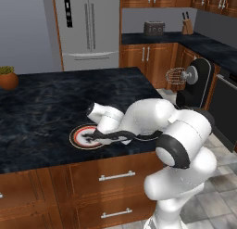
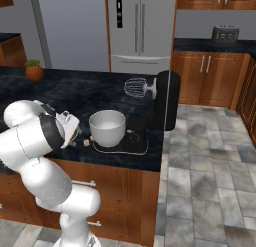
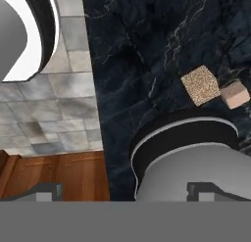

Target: Add butter and sugar cubes to the stand mixer bowl and then turn on the stand mixer to begin making frosting.

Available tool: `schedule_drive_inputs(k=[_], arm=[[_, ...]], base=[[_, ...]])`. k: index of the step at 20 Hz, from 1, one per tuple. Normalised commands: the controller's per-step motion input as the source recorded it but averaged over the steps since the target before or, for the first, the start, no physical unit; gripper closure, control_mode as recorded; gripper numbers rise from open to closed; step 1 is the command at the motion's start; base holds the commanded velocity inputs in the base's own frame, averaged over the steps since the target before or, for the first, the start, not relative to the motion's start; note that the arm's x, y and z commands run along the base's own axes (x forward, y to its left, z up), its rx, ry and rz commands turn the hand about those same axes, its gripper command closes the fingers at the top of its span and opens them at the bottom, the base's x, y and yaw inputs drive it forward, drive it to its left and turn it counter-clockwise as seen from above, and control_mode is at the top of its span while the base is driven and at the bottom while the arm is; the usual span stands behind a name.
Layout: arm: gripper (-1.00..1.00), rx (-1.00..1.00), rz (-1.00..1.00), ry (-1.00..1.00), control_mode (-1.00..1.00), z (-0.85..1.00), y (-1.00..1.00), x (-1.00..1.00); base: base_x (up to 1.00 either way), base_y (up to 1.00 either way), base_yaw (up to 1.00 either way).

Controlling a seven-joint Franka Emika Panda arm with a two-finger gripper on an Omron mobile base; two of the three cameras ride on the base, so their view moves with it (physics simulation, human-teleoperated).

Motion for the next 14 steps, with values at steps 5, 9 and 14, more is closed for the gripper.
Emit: schedule_drive_inputs(k=[5,9,14], arm=[[-1.00,0.00,0.01,0.01,-1.00,-0.31,0.00,0.22],[-1.00,0.00,0.00,0.01,-1.00,-0.29,0.00,0.21],[-1.00,0.00,0.00,0.00,-1.00,-0.23,0.00,0.20]], base=[[0.00,0.00,0.00],[0.00,0.00,0.00],[0.00,0.00,0.00]])
